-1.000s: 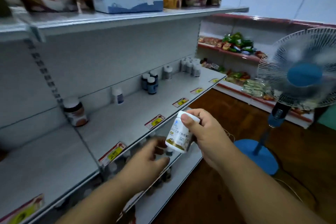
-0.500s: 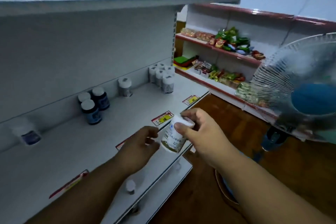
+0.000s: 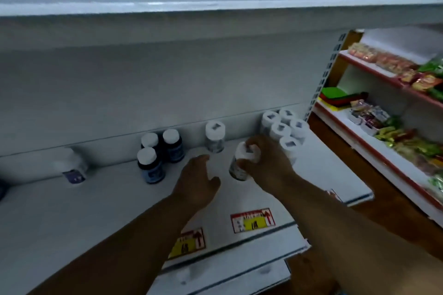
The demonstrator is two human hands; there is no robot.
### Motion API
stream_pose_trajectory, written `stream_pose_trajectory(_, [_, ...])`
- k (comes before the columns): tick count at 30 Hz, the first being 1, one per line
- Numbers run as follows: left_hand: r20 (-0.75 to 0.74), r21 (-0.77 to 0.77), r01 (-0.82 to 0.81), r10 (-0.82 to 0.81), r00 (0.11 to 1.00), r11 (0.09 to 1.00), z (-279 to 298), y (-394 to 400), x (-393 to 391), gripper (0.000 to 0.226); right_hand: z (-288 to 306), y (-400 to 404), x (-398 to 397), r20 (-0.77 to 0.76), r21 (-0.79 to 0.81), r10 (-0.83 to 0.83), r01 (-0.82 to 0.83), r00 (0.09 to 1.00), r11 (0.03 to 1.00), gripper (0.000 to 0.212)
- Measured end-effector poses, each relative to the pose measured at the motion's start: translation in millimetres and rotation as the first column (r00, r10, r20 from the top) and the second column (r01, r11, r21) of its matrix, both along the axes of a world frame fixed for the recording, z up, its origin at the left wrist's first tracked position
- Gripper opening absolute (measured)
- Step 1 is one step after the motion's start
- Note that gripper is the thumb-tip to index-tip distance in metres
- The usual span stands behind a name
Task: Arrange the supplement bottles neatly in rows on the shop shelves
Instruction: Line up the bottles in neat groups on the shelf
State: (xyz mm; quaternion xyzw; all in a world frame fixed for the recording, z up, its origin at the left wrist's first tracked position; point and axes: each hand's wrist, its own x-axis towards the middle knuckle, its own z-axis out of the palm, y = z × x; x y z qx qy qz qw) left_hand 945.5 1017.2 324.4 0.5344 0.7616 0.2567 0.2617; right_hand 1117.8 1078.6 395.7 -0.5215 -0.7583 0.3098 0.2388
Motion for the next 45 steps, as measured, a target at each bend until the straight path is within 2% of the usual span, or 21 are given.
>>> stream_pose_trajectory(4, [-0.097,-0.081,-0.07,0.062,0.993,0.994,-6.2,36.7,-2.9,0.076,-3.9,46.2,-20.2,0.145,0.039,0.081,-0.087,0.986,0.995,0.03])
stream_pose_trajectory(9, [-0.256,-0.102,-0.152,0.122,0.959,0.983,-12.0,62.9,-3.4,0.067,-10.4,87.6,-44.2,0.298,0.08,0.193,-0.226,0.935,0.971,0.04])
stream_pose_trajectory(16, [-0.293,-0.114,-0.181,0.141,0.946,0.977,-12.6,68.5,1.1,0.071,-22.8,100.2,-43.5,0.327,0.115,0.242,-0.292,0.914,0.949,0.045])
stream_pose_trajectory(23, [-0.252,-0.144,-0.186,0.146,0.957,0.972,-0.3,45.4,10.8,0.078,-13.8,77.9,-19.9,0.273,0.17,0.208,-0.26,0.939,0.95,0.062])
stream_pose_trajectory(29, [-0.236,-0.006,-0.226,0.218,0.947,0.974,12.7,-9.9,55.1,0.075,-15.6,15.4,17.8,0.165,0.219,0.349,-0.379,0.923,0.899,0.056])
stream_pose_trajectory(34, [-0.246,0.141,-0.305,0.331,0.911,0.942,27.7,-79.0,100.1,0.07,-29.7,-46.9,42.4,0.023,0.217,0.5,-0.493,0.866,0.843,0.049])
stream_pose_trajectory(40, [-0.283,0.163,-0.393,0.424,0.86,0.905,37.0,-190.0,102.0,0.069,-21.1,-131.8,33.4,-0.075,0.243,0.583,-0.552,0.809,0.798,0.039])
stream_pose_trajectory(45, [-0.272,0.149,-0.527,0.547,0.792,0.837,38.5,-298.6,63.9,0.066,-7.3,-217.4,-22.4,-0.081,0.23,0.675,-0.645,0.733,0.729,0.033])
